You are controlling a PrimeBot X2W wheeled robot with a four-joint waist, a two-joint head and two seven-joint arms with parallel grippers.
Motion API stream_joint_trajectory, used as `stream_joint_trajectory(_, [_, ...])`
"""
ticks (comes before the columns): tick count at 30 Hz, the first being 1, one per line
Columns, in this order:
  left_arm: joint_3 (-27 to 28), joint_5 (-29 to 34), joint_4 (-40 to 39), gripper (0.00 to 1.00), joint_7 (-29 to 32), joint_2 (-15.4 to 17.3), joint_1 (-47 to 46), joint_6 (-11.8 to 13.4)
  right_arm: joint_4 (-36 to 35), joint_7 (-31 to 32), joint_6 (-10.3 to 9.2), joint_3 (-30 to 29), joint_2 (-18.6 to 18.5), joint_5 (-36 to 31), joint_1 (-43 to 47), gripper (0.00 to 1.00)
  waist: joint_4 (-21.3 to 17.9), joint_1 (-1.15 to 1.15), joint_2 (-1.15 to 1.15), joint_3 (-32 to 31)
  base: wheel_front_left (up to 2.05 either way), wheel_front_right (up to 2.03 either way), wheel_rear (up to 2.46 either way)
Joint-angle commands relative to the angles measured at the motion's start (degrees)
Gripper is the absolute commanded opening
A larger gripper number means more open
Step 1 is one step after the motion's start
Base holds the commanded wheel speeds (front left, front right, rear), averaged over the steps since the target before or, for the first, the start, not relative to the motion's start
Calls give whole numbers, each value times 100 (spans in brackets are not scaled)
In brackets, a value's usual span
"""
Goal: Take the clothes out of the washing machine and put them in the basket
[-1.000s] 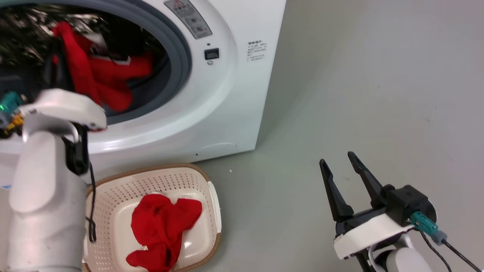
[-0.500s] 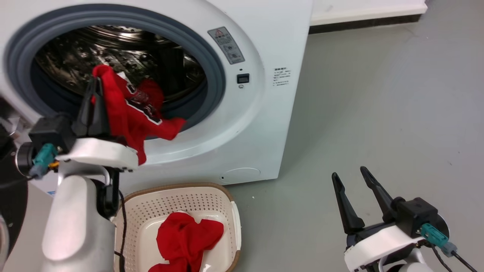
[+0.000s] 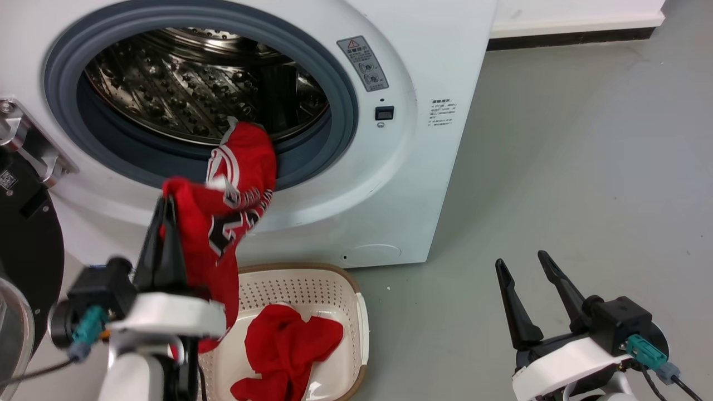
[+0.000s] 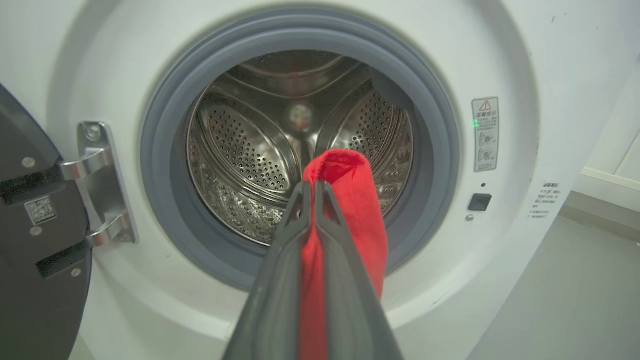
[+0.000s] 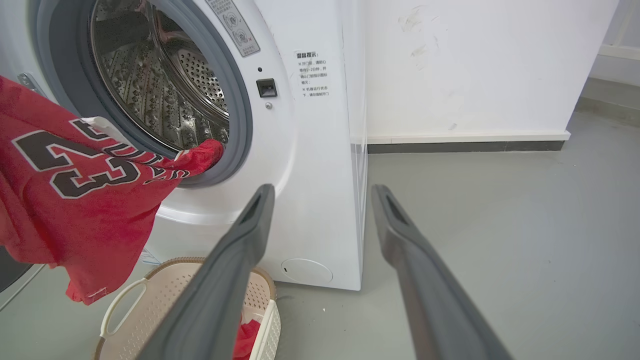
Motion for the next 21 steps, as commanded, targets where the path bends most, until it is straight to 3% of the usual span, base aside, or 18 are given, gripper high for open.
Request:
stream_joint_trajectory(1, [-21,-70,13,0,47,-60,285,51,-59,2,-4,2,12,-27,-41,100,39,1,0,88,0,0,0])
stream_joint_trajectory(11, [-140,-391,1274,0,-98,-225,768,125,-137,53,-4,134,12,-50,-252,100,66,1,0,534,0,0,0])
stream_joint_trajectory(21, [-80,-563,3092,0,-382,-193,-101,-24,-266,63,-4,195,12,-129,-631,100,-96,1,0,1550,0,0,0])
